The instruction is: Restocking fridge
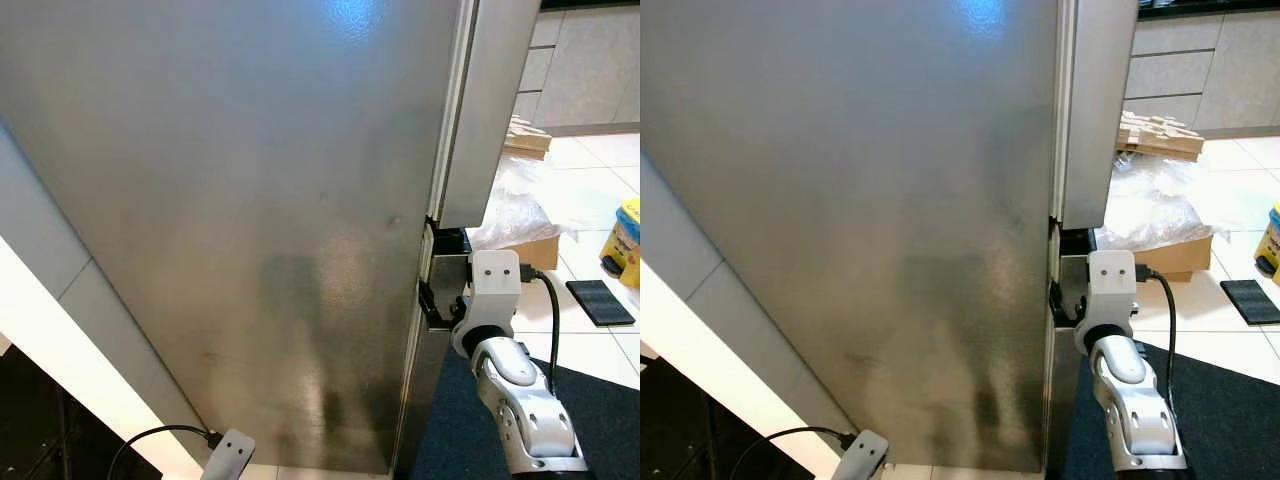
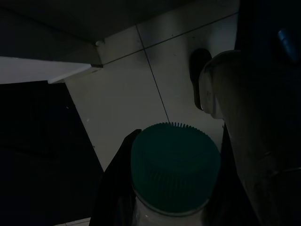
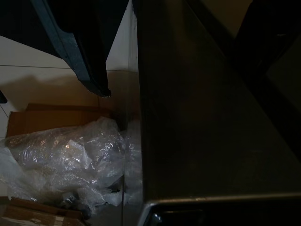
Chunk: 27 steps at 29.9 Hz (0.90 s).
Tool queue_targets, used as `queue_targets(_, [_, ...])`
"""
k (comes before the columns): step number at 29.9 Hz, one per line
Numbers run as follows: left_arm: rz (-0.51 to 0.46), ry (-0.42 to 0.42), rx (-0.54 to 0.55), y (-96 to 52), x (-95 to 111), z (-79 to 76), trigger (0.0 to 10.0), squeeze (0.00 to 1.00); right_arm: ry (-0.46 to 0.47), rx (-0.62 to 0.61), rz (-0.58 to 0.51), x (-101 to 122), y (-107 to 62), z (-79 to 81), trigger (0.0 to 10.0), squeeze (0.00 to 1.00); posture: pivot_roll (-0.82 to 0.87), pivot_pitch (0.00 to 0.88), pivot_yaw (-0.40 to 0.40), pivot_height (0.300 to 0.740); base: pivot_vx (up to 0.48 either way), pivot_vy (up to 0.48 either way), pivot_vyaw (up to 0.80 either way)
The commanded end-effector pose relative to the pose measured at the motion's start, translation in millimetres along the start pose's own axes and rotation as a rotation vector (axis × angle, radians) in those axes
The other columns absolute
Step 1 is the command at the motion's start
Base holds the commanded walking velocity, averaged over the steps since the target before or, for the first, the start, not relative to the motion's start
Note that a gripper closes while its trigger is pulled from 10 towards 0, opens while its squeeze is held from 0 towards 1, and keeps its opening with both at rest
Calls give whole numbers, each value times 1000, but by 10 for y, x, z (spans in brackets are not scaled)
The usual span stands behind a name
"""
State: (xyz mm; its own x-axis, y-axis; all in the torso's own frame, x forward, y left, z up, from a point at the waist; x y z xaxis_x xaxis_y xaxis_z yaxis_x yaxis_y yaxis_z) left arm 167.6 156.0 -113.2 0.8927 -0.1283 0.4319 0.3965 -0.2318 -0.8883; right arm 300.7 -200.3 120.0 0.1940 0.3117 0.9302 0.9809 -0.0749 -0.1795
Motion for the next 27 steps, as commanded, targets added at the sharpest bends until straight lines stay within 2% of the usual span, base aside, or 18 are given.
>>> queue_targets(1, [12,18,7,-12,-29,37,10000,0,-30,-194,144,-292,-61,-383,10000,0,-172,0,123,740,0,0,0])
queue_targets(27, [12,17,6,-13,-31,36,10000,0,-29,-195,145,-294,-64,-380,10000,0,-173,0,123,740,0,0,0])
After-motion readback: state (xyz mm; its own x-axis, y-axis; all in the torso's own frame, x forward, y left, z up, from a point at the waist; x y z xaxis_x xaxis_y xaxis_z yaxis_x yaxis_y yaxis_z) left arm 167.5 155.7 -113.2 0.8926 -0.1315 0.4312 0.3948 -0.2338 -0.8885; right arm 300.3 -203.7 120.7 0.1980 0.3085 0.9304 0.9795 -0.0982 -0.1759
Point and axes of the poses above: a point about 5 cm out from each wrist's last joint towards the gripper, its own y axis pointing out of the wrist towards the gripper, its own x axis along the axis of the wrist's last joint, z = x × y, the point moved 2 cm from there along y, pointing out of the wrist towards the gripper, and after that the axes turned 15 degrees about -y, right-handed, at the moved point
